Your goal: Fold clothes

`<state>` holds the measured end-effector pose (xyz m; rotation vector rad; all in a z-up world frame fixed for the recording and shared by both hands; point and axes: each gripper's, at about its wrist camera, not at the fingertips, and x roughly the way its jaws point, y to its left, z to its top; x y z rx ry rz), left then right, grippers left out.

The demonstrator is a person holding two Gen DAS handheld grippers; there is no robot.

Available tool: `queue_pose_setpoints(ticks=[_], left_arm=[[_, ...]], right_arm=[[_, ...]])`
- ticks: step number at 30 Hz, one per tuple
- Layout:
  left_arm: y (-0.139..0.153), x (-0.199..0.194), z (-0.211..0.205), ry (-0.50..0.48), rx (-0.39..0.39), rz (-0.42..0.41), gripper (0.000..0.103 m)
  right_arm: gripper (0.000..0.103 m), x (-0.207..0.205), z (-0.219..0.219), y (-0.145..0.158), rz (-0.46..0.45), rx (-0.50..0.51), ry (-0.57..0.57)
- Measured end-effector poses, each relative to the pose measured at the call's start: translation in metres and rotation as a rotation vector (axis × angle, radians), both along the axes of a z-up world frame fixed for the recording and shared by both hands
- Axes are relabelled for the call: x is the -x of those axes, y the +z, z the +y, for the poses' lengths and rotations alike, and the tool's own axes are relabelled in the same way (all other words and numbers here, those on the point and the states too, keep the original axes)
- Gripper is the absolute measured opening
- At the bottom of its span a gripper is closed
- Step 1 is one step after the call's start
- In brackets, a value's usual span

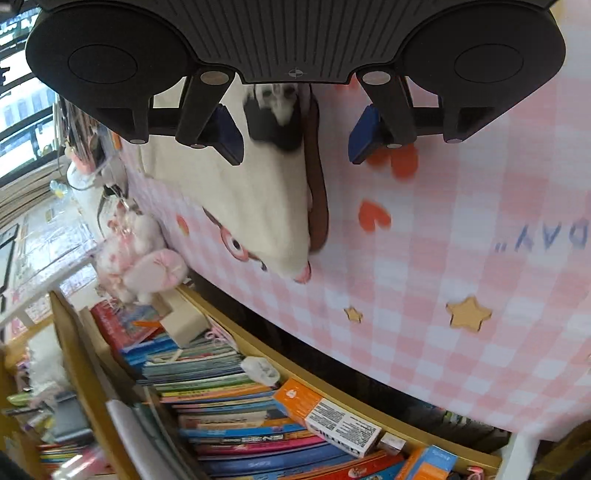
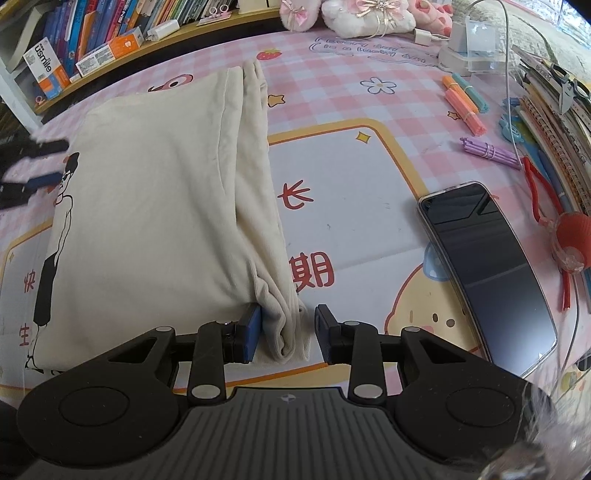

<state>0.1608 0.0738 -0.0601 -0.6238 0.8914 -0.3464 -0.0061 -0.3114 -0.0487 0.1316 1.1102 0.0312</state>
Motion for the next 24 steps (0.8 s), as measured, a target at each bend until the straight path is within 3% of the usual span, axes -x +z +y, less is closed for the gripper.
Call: queue_pose_setpoints(ticks=[1,3,6,8,12,14,19,24], left_arm=[[-0.001,0.004,-0.001,0.007,0.010,0.004,0.056],[-0.004,0.005,-0.006,0.019,0.032,0.043,0.027],[-0.010,0.003,-0.016,0.018,0.061,0.111,0.008],[-0.001,0.008,-0.024,-0.007,-0.018,0.060,0.003],[0.027,0.023,-0.043,-0.076,-0.227,-0.131,0.003],[0.020,0.017,-0.037,-0.084,-0.217,-0.087,0.004],[0.004,0.011,-0.016,-0.057,-0.110,0.048,0.019],[0.002,0.049,-0.014,-0.123,-0.049,0.058,0.041]], right_arm=[[0.030,0.000,0.000,0.000,-0.001,0.000,-0.002],[0.030,0.000,0.000,0.000,-0.003,-0.001,-0.006],[0.030,0.002,0.000,0.000,-0.010,-0.001,-0.018],[0.030,0.003,0.000,0.000,-0.015,0.000,-0.027],[0.030,0.006,0.003,0.000,-0.020,-0.019,-0.038],[0.030,0.008,0.010,0.000,-0.026,-0.015,-0.023],[0.030,0.011,0.020,0.000,-0.035,0.001,-0.016],[0.031,0.016,0.011,0.000,-0.042,-0.031,-0.052]])
